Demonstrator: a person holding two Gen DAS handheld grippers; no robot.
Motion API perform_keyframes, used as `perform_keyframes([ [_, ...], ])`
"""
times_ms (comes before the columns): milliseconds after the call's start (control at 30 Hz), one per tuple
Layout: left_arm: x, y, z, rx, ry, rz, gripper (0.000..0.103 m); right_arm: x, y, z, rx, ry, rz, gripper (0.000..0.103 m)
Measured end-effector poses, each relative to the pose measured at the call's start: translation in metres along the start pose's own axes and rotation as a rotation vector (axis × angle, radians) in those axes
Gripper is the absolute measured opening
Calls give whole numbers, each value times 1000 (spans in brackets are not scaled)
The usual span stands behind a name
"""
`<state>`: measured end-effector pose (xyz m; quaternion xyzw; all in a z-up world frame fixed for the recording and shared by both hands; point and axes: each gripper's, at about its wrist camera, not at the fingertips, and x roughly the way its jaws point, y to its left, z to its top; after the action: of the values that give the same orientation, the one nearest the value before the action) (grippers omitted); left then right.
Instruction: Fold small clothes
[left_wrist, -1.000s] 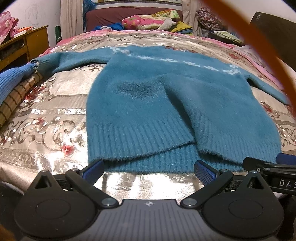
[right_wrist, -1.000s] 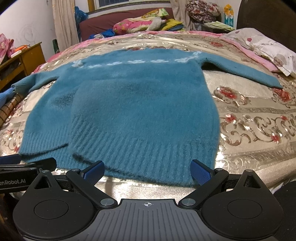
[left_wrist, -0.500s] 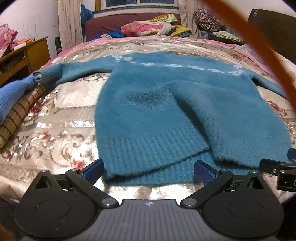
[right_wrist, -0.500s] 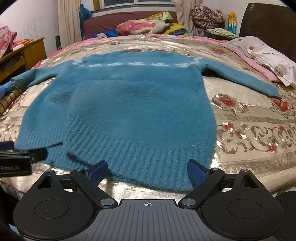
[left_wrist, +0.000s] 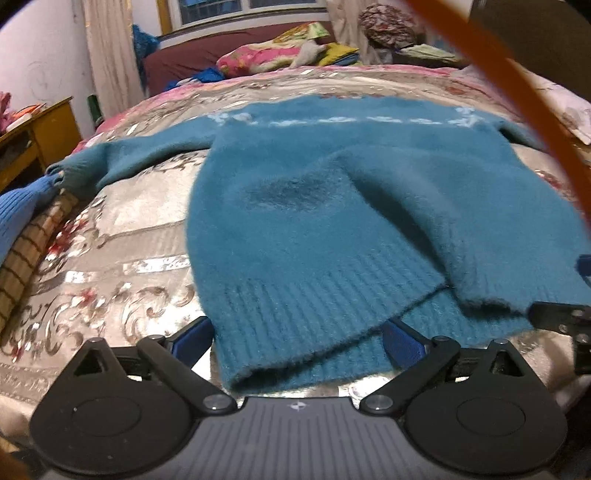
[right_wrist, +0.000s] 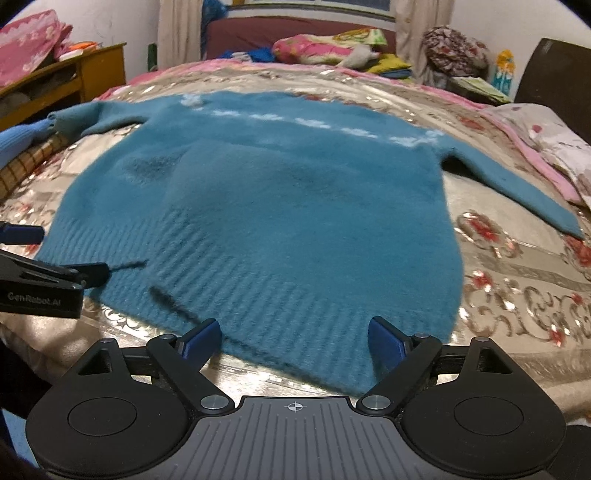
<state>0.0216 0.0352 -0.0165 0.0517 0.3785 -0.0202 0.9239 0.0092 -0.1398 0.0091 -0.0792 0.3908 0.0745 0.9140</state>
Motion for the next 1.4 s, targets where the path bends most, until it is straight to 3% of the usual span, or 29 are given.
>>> perform_keyframes([
  [200, -3, -4, 0, 69, -14, -29, 102, 1, -4, 3, 8, 2, 14, 88],
  [333, 2, 1, 1, 47, -7, 11, 103, 2, -11, 2, 28, 1, -13, 88],
  [467, 7, 28, 4, -83, 15, 147, 103, 0, -25, -1, 60, -5, -81, 88],
  [667, -2, 75, -2, -314, 12, 241, 103, -2, -68, -5, 193, -9, -219, 88],
  [867, -19, 96, -8, -423, -15, 229, 103, -20, -92, -12, 257, -34, -266, 88],
  [1200, -23, 104, -9, -449, 39, 175, 103, -35, -79, -24, 175, 79, -145, 88],
  [1400, -37, 99, -8, -363, 65, 159, 103, -61, -84, -8, 219, 3, -82, 88],
])
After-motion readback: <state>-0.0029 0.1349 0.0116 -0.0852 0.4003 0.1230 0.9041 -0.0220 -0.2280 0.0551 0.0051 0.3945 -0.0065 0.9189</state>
